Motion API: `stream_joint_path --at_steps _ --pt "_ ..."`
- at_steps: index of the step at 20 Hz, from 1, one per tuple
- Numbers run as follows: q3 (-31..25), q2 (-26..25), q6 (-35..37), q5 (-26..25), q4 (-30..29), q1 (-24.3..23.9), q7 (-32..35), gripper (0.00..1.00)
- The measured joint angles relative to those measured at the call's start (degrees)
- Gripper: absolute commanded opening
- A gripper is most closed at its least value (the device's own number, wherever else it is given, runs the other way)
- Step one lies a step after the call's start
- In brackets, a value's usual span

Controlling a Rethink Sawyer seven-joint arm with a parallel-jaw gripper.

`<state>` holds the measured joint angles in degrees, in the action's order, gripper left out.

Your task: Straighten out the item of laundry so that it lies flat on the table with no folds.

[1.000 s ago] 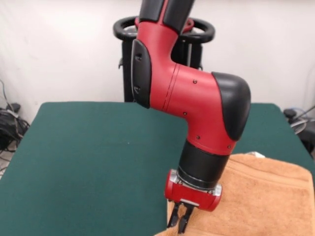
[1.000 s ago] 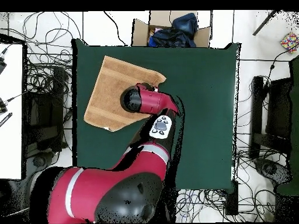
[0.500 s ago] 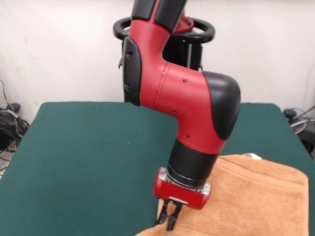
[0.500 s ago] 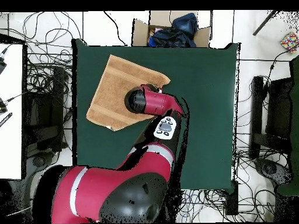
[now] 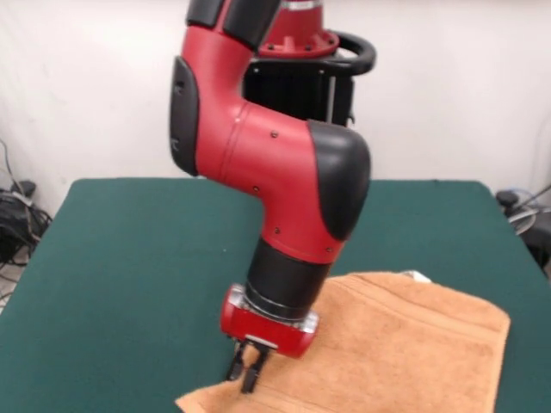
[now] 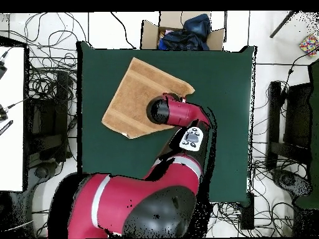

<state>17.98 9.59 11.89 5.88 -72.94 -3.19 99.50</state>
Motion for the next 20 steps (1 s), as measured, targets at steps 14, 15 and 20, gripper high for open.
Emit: stream_joint_path --at_steps 14,15,20 --pt "-0.32 1.59 -0.52 -7.86 -2.58 -6.58 0.00 0.00" --pt "-0.32 1.63 -0.52 -8.02 -2.66 -6.68 0.00 0.00" --pt "-0.31 2.10 -0.55 -8.81 -3.69 -6.92 0.00 0.00"
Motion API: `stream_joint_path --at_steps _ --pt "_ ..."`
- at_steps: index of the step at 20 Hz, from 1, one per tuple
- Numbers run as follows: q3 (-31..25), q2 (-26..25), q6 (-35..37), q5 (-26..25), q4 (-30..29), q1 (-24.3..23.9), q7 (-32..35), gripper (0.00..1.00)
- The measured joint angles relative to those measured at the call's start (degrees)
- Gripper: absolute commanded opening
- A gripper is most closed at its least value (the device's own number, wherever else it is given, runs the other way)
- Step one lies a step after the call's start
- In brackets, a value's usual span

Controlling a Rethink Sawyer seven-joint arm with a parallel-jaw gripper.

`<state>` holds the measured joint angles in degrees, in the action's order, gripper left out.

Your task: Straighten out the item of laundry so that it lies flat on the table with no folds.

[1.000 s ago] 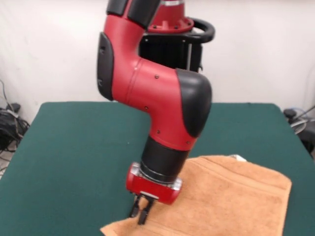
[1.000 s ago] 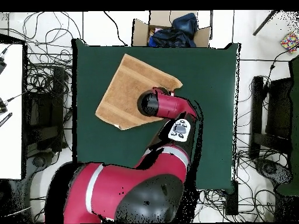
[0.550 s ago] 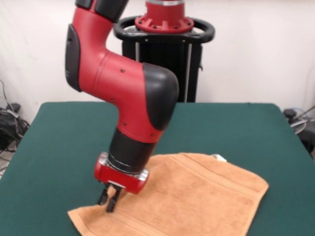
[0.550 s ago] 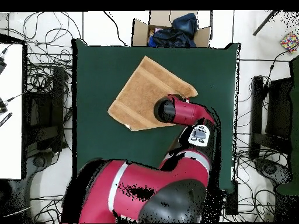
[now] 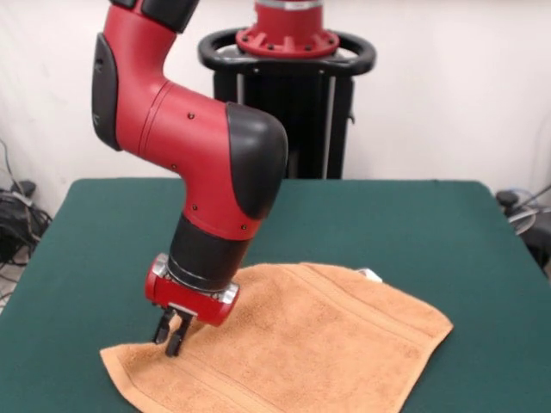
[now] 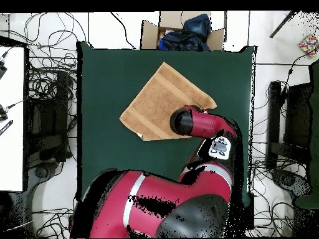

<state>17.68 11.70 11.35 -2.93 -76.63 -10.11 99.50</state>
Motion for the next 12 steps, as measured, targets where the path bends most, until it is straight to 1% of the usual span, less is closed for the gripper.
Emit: stream_joint_path --at_steps 12 --pt "0.09 1.35 0.01 -4.18 -3.02 -0.48 0.00 0.00"
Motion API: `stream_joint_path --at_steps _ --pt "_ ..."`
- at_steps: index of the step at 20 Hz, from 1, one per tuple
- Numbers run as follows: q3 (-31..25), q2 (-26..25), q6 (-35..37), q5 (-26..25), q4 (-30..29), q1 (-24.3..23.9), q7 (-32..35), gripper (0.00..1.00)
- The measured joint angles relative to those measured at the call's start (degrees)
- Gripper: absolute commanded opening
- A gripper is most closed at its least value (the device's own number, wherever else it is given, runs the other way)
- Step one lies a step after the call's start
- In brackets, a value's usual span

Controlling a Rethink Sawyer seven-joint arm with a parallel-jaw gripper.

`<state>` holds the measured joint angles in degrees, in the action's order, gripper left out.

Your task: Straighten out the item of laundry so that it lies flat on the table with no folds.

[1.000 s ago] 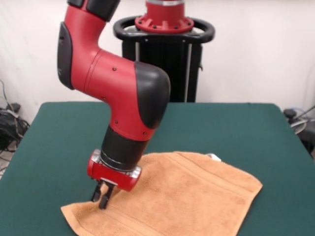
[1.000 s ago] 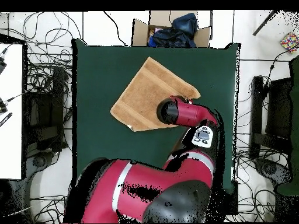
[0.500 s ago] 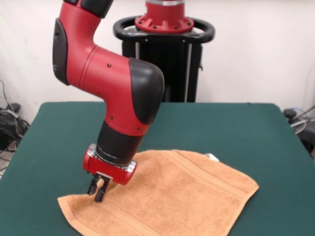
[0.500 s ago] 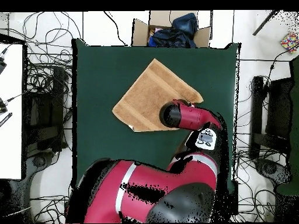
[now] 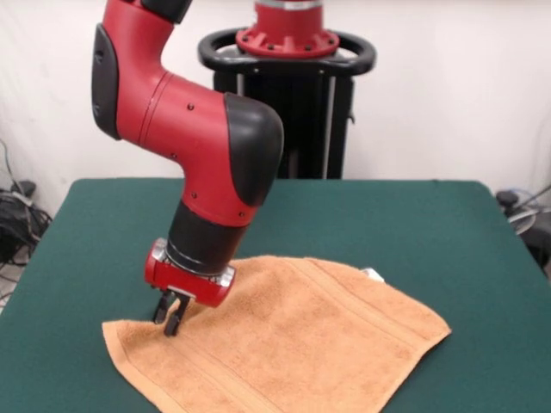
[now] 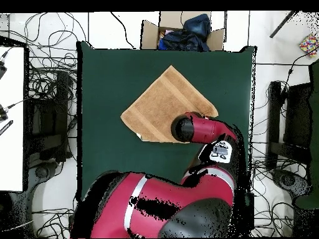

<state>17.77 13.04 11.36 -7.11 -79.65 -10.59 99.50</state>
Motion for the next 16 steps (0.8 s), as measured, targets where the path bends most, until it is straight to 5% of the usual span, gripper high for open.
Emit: stream_joint_path --at_steps 16 --pt "-0.02 1.16 0.02 -8.45 -2.31 -3.48 0.00 0.00"
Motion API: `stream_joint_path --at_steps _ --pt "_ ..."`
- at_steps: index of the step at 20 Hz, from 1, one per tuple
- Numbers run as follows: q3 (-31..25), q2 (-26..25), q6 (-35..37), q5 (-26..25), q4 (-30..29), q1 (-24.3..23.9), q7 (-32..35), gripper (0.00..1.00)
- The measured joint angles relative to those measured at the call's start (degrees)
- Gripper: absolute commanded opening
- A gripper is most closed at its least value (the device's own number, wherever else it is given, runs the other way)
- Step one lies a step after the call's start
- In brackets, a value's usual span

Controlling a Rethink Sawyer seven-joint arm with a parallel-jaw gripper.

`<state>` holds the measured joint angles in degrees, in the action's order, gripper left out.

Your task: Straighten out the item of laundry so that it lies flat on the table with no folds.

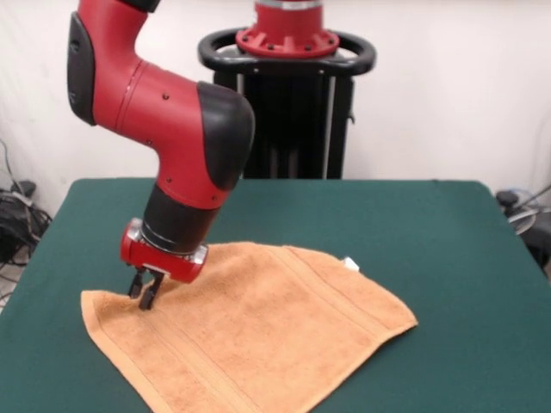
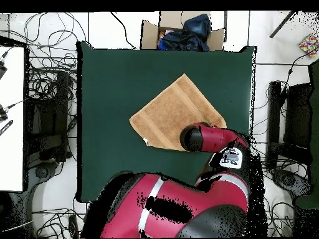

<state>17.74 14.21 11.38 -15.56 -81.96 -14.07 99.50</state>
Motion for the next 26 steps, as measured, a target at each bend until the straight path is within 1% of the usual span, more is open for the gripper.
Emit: stream_joint_path --at_steps 8,15,20,21,24,26 --pt "0.00 0.47 0.01 -2.79 -1.02 -2.03 0.00 0.00" --pt "-0.02 0.86 0.11 -4.27 -2.20 -3.03 0.00 0.00" --pt "-0.57 1.34 0.11 -5.01 -3.01 -4.98 0.00 0.00" --pt "-1.07 1.71 0.08 -5.26 -3.39 -5.96 0.00 1.00" --pt "-1.10 1.85 0.10 -5.33 -3.39 -6.19 0.00 1.00" --pt "-1.07 2.50 0.32 -5.36 -3.44 -7.17 0.00 1.00"
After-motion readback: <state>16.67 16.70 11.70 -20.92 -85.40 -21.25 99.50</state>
